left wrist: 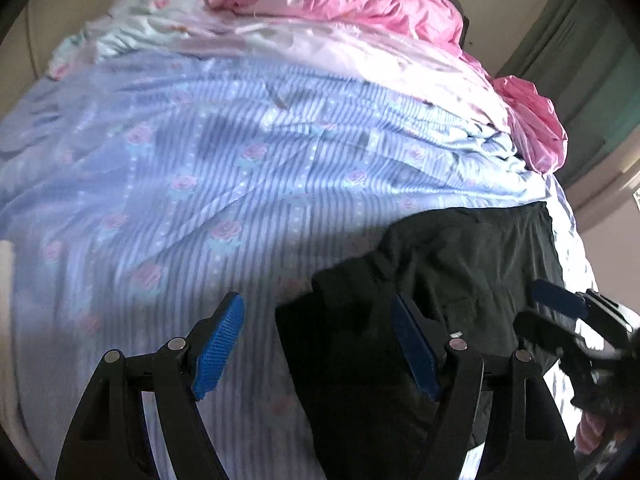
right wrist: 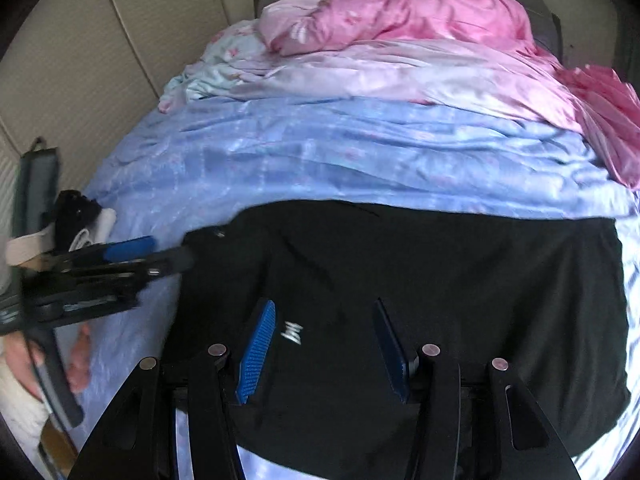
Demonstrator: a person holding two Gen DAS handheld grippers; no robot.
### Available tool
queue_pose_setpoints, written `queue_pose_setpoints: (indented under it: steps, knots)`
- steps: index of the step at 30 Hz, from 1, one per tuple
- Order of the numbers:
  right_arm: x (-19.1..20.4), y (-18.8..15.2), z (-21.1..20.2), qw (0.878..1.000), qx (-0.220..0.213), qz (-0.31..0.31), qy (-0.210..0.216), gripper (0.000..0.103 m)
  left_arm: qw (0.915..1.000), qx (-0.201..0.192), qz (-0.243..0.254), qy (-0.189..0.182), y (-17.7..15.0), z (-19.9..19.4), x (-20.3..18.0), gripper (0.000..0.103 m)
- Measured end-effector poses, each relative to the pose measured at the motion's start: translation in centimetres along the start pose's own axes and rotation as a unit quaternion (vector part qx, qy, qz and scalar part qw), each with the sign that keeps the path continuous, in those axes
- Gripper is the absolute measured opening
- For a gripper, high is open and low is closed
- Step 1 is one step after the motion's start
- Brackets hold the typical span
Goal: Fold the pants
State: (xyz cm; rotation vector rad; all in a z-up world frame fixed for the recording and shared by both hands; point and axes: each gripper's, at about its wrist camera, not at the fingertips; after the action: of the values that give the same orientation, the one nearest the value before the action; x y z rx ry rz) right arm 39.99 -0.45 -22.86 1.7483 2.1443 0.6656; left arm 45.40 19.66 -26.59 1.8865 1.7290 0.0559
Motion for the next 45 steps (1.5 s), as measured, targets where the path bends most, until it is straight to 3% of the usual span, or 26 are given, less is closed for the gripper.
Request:
queue_pose_setpoints:
  steps: [5, 10, 13, 16, 24, 26, 28, 31, 33, 35, 37, 38, 42, 45]
  knots:
    - [1.8, 0.5, 1.3, 1.000, 0.006, 0.003, -0.015, 0.052, 0.9982, 0.013, -0.009, -0.057, 0.8, 2.2, 1.0, 0.074]
    - [1.5, 0.0, 2.2, 0.999, 0.026, 0.034, -0.025, 0.052, 0.9955, 0.019, -0.006, -0.092, 0.7, 3.1, 0.6, 0.042]
    - [1.6, -0.2, 2.7, 0.998, 0.034, 0.038, -0.032, 0.052, 0.9963, 0.012, 0.010, -0.084, 0.5, 2.6, 0.0, 0.035]
    - [1.9, 0.0, 3.0, 0.998, 0.034, 0.035, -0.041, 0.052, 0.9955, 0.008, -0.001, -0.094, 0.1, 1.2, 0.1, 0.018]
    - [3.3, 1.1, 4.5, 0.999, 0.025, 0.017, -0.033, 0.052, 0.9984, 0.029, 0.000, -0.049, -0.6, 1.7, 1.0, 0.021]
    - [3.7, 1.3, 5.2, 0.999, 0.030, 0.007, -0.033, 0.052, 0.9988, 0.035, 0.001, -0.034, -0.5, 2.0, 1.0, 0.031]
    - [3.6, 1.2, 5.4, 0.999, 0.034, 0.003, -0.034, 0.052, 0.9993, 0.037, 0.004, 0.003, -0.3, 1.4, 0.6, 0.050]
    - [2.6, 0.7, 4.3, 0.999, 0.030, 0.017, -0.031, 0.052, 0.9972, -0.007, 0.024, 0.070, -0.4, -2.0, -0.6, 0.056]
    - [1.2, 0.3, 2.8, 0.999, 0.021, 0.034, -0.028, 0.052, 0.9945, -0.039, 0.038, 0.089, -0.6, -4.7, -2.0, 0.062]
    - [-0.7, -0.4, 0.6, 0.998, 0.003, 0.052, -0.027, 0.055, 0.9936, -0.059, 0.057, 0.078, -1.0, -7.0, -4.3, 0.063]
    - [-3.0, -1.0, -1.8, 0.997, -0.018, 0.071, -0.030, 0.070, 0.9933, -0.066, 0.082, 0.048, -1.5, -8.1, -7.4, 0.067]
    - [-4.5, -1.5, -3.3, 0.996, -0.032, 0.081, -0.033, 0.072, 0.9927, -0.066, 0.095, 0.034, -1.8, -8.3, -9.2, 0.067]
    - [-10.6, -3.5, -8.0, 0.990, -0.063, 0.112, -0.063, 0.074, 0.9894, -0.047, 0.136, -0.017, -3.1, -5.3, -16.5, 0.067]
    - [-16.5, -5.3, -10.0, 0.982, -0.066, 0.131, -0.116, 0.074, 0.9860, -0.027, 0.159, -0.042, -4.1, -2.0, -21.6, 0.067]
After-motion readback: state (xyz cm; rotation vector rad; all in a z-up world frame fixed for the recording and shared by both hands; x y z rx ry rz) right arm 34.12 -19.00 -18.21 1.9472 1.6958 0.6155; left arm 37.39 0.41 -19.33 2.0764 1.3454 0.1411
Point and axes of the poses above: each gripper's, at about its wrist camera, not at the fingertips, and z roughly the way its jaws point, x to its left, y to its top, and after that the axes turned 3 degrees about -y, right-handed
